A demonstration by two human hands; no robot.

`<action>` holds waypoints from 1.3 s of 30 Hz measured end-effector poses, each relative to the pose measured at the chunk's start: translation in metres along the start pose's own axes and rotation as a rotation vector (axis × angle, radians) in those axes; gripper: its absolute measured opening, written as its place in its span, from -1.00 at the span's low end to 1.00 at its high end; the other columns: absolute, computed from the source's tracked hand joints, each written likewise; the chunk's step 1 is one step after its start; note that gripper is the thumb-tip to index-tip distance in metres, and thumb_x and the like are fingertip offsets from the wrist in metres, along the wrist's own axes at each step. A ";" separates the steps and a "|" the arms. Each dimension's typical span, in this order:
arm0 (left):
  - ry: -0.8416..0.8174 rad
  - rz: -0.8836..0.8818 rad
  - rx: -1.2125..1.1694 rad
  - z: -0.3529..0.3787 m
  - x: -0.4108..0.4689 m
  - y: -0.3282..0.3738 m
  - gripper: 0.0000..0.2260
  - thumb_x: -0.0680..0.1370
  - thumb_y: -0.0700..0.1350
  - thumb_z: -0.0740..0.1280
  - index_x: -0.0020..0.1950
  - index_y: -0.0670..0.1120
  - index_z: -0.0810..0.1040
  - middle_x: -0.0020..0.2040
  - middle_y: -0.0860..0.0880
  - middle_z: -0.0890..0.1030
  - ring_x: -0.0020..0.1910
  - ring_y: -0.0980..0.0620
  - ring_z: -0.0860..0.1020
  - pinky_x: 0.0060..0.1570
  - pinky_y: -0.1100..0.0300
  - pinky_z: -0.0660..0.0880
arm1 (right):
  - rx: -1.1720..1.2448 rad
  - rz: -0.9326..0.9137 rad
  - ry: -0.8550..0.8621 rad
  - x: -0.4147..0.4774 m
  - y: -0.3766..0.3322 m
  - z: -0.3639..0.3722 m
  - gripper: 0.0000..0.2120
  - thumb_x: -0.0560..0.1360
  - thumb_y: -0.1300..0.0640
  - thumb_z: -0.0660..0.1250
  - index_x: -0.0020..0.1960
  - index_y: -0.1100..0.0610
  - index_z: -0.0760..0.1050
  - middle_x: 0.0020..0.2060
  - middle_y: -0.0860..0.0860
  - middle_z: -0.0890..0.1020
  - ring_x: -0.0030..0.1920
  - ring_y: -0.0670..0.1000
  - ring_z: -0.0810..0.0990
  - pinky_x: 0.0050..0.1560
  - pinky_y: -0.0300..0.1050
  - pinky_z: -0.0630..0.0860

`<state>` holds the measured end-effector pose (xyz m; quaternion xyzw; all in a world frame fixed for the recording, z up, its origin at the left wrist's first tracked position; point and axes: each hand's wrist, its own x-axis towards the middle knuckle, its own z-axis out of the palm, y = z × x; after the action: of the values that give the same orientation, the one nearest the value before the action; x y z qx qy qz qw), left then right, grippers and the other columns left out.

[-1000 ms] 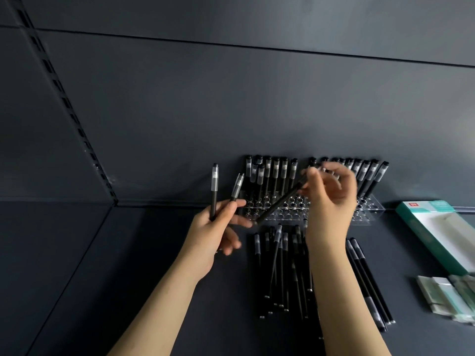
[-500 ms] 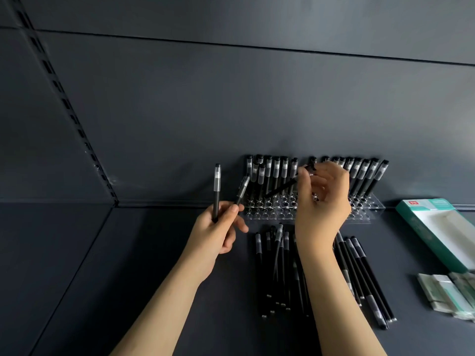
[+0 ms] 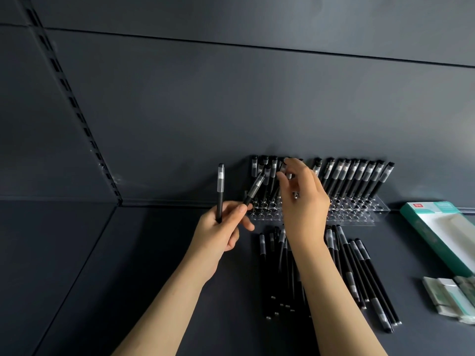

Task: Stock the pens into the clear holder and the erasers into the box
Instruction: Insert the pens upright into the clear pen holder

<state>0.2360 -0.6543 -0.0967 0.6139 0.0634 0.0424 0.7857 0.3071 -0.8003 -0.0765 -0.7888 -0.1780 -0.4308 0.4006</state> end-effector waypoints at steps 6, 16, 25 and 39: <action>0.021 0.000 -0.013 0.000 0.000 0.001 -0.83 0.60 -0.11 0.29 0.06 -0.21 0.55 -0.26 -0.09 0.65 -0.53 0.08 0.28 -0.52 0.26 0.12 | 0.025 0.011 -0.126 -0.003 0.007 0.000 -0.72 0.60 0.20 0.27 0.29 0.16 0.53 -0.02 0.00 0.61 -0.08 0.05 0.60 -0.10 0.07 0.60; -0.017 0.014 0.048 0.002 -0.002 0.003 -0.83 0.60 -0.05 0.29 0.05 -0.11 0.58 -0.21 -0.10 0.68 -0.55 0.05 0.34 -0.55 0.30 0.21 | 0.270 0.272 -0.230 -0.004 -0.011 -0.017 -0.73 0.57 0.02 0.31 0.24 0.06 0.54 -0.11 -0.11 0.61 -0.13 -0.08 0.59 -0.14 -0.18 0.56; -0.076 0.026 0.120 0.003 -0.004 0.003 -0.84 0.58 -0.01 0.31 0.02 -0.08 0.59 -0.25 -0.09 0.67 -0.56 0.09 0.30 -0.54 0.29 0.21 | 0.747 0.592 -0.294 -0.006 -0.023 -0.018 -0.79 0.51 0.26 0.40 0.13 0.17 0.53 -0.23 0.07 0.61 -0.19 -0.01 0.63 -0.07 -0.12 0.59; 0.068 -0.095 -0.030 0.005 0.006 0.001 -0.84 0.67 -0.06 0.08 -0.09 -0.06 0.30 -0.36 0.01 0.42 -0.55 0.11 0.14 -0.58 0.34 0.07 | 0.333 0.335 0.346 0.003 -0.009 -0.034 -0.73 0.55 0.17 0.38 0.04 -0.17 0.39 -0.15 0.02 0.60 -0.17 -0.03 0.61 -0.12 -0.19 0.50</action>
<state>0.2432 -0.6580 -0.0950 0.5966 0.1185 0.0268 0.7933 0.2845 -0.8221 -0.0594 -0.6456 -0.0425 -0.4517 0.6144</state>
